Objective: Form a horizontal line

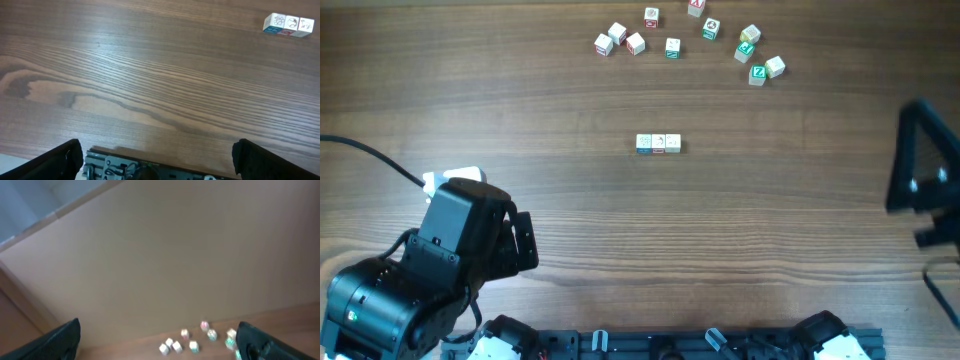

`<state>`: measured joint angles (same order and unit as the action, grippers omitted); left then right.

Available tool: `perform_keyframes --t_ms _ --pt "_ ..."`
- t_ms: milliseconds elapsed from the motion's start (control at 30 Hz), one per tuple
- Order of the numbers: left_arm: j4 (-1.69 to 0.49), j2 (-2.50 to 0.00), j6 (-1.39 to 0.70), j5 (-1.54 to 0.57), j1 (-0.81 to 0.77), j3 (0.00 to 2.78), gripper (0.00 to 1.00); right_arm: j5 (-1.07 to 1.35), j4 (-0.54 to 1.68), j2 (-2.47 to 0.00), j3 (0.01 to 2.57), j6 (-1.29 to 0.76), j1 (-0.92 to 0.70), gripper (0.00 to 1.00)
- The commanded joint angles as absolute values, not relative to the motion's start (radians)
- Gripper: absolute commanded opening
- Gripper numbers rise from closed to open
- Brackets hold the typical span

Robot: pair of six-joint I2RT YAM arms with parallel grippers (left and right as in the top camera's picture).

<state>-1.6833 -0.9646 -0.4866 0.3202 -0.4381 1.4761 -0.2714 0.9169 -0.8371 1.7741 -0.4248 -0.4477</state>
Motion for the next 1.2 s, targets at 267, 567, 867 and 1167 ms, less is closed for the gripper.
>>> perform_keyframes --t_ms 267,567,867,1167 --pt "-1.684 -0.963 -0.479 0.323 -0.439 1.474 1.0 -0.424 1.044 -0.758 1.574 -0.346 -0.379 1.0" --pt "-1.684 -0.963 -0.478 0.323 -0.439 1.474 1.0 -0.094 0.265 -0.314 0.783 -0.125 -0.127 1.0" --pt "-1.684 -0.963 -0.478 0.323 -0.439 1.474 1.0 0.031 -0.128 -0.075 0.25 -0.28 0.084 1.0" --pt "-1.684 -0.963 -0.478 0.323 -0.439 1.474 1.0 0.026 -0.157 -0.003 0.014 -0.299 0.139 0.99"
